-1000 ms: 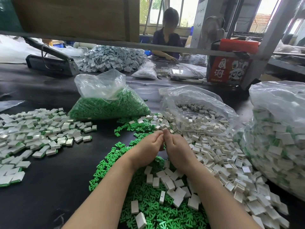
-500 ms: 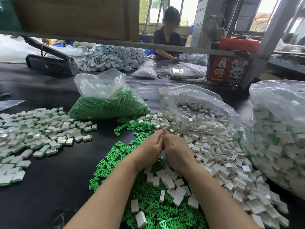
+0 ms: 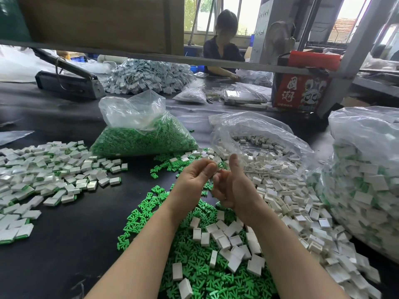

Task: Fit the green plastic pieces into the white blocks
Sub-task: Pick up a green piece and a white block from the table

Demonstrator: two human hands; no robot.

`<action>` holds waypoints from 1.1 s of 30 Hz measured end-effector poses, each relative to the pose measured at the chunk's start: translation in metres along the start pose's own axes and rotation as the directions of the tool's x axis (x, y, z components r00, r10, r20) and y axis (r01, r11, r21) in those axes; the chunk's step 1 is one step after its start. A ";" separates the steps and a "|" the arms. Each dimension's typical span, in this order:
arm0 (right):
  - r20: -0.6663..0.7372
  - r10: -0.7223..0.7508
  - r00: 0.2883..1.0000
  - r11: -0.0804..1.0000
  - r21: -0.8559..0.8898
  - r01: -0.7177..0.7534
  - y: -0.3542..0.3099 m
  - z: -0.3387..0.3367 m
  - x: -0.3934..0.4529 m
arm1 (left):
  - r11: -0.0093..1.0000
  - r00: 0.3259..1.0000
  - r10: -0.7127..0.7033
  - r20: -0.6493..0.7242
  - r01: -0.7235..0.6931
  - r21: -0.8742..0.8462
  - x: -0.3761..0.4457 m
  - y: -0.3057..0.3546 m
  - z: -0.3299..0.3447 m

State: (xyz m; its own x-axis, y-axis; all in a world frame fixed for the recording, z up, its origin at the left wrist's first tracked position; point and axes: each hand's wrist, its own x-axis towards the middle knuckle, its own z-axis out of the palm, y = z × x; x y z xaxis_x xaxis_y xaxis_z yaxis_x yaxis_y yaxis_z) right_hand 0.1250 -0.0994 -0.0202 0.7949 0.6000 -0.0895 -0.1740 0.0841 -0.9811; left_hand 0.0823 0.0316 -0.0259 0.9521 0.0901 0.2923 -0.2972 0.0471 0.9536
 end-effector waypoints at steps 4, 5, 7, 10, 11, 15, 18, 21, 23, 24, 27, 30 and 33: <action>0.100 -0.033 0.994 0.992 0.125 0.020 0.004 0.008 0.002 | 0.994 0.997 -0.049 -0.052 0.044 -0.097 0.000 0.000 0.008; 0.097 -0.041 0.994 0.989 0.147 0.027 0.004 0.009 0.002 | 0.994 0.997 -0.053 -0.057 0.047 -0.101 0.000 0.000 0.009; 0.075 -0.050 0.996 0.982 0.185 0.035 0.005 0.011 0.002 | 0.996 0.997 -0.045 -0.063 0.039 -0.084 0.000 0.000 0.012; 0.043 -0.065 0.997 0.972 0.227 0.053 0.007 0.013 0.003 | 0.994 0.995 -0.053 -0.082 0.046 -0.094 0.000 0.001 0.016; 0.028 -0.067 0.997 0.970 0.236 0.059 0.007 0.015 0.003 | 0.993 0.995 -0.059 -0.087 0.049 -0.106 0.000 0.001 0.017; -0.013 -0.072 0.997 0.959 0.274 0.073 0.007 0.016 0.003 | 0.989 0.992 -0.062 -0.106 0.046 -0.141 -0.002 0.003 0.021; -0.012 -0.077 0.997 0.957 0.280 0.077 0.008 0.016 0.003 | 0.986 0.990 -0.078 -0.116 0.059 -0.155 -0.002 0.003 0.023; -0.016 -0.088 0.996 0.957 0.275 0.089 0.010 0.015 0.004 | 0.987 0.988 -0.085 -0.127 0.066 -0.149 -0.002 0.003 0.023; -0.020 -0.095 0.995 0.956 0.278 0.097 0.010 0.015 0.005 | 0.988 0.987 -0.087 -0.138 0.068 -0.141 -0.002 0.003 0.024; -0.024 -0.096 0.995 0.955 0.280 0.099 0.010 0.015 0.005 | 0.989 0.986 -0.084 -0.144 0.065 -0.137 -0.002 0.003 0.023; -0.030 -0.098 0.995 0.950 0.293 0.103 0.010 0.016 0.005 | 0.991 0.986 -0.074 -0.150 0.056 -0.124 -0.002 0.002 0.024; -0.026 -0.109 0.994 0.943 0.313 0.111 0.009 0.017 0.003 | 0.990 0.985 -0.069 -0.156 0.049 -0.129 -0.002 0.001 0.025; -0.015 -0.118 0.993 0.939 0.324 0.117 0.008 0.017 0.002 | 0.991 0.986 -0.060 -0.153 0.041 -0.130 -0.002 0.000 0.024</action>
State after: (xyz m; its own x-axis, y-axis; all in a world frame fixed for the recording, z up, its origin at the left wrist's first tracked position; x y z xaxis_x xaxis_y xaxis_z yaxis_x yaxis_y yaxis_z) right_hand 0.1152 -0.0842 -0.0255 0.8184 0.5742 0.0245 -0.2591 0.4067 -0.8761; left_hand 0.0819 0.0074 -0.0246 0.9460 0.2385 0.2197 -0.2652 0.1793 0.9474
